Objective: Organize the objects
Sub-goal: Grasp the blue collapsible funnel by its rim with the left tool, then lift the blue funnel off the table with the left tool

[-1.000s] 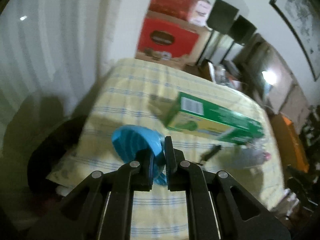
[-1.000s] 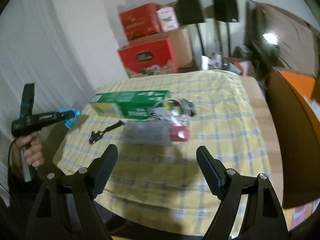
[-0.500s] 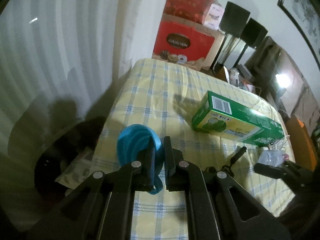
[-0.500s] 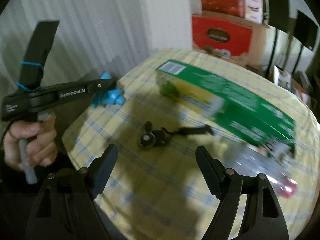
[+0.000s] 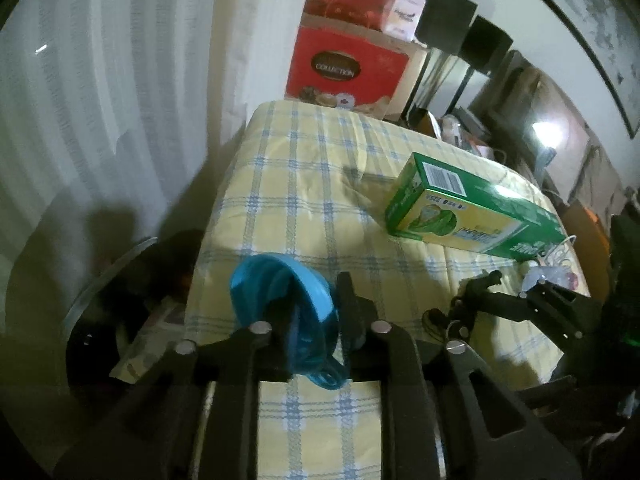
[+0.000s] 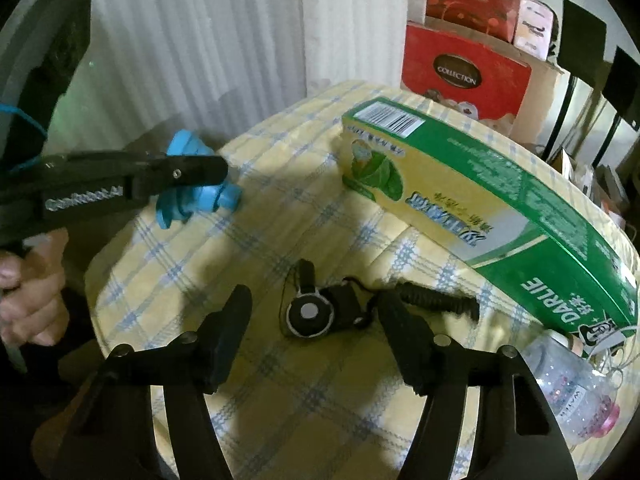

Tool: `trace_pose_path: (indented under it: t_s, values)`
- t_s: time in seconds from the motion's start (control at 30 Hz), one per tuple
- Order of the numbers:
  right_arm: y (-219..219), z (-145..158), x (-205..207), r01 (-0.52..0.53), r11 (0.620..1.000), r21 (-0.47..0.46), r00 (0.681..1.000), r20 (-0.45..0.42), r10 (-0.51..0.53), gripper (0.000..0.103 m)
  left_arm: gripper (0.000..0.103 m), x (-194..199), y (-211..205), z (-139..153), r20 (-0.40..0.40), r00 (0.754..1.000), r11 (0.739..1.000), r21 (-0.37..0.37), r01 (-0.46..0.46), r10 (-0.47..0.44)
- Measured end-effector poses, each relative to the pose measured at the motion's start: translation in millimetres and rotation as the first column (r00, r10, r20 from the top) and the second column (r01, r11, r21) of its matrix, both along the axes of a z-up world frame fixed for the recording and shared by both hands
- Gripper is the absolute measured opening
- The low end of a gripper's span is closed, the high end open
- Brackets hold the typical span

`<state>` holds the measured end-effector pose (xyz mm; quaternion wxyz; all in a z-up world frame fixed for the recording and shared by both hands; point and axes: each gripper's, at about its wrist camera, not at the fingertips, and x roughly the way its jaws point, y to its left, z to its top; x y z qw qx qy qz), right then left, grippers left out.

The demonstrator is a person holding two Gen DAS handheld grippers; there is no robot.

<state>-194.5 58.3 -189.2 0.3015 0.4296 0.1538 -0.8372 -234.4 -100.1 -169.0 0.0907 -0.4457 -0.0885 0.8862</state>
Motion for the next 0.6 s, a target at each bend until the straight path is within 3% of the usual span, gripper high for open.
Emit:
trace_pose_path:
  t_s: [0.13, 0.2, 0.23, 0.53, 0.6]
  values:
    - [-4, 0, 1, -0.011, 1.000, 0.013, 1.000, -0.025, 0.011, 0.062, 0.028, -2, -5, -4, 0.009, 1.000, 1.000, 0.024, -0.007, 0.007]
    - [-1, 0, 0, -0.010, 1.000, 0.005, 0.999, -0.031, 0.010, 0.044, 0.031, -4, -6, -7, 0.018, 1.000, 1.000, 0.022, -0.022, 0.021]
    - [1, 0, -1, -0.007, 1.000, -0.008, 1.000, -0.026, 0.007, 0.041, 0.031, -5, -7, -8, 0.020, 0.999, 0.999, 0.021, -0.035, 0.035]
    - [9, 2, -1, 0.012, 0.997, -0.071, 1.000, 0.000, -0.012, 0.041, 0.030, -5, -3, -15, 0.005, 0.998, 0.998, 0.027, -0.059, 0.059]
    - [11, 3, 0, 0.017, 0.997, -0.080, 1.000, 0.003, -0.017, 0.041, 0.022, -4, -4, -15, -0.001, 0.998, 0.998, 0.037, -0.055, 0.055]
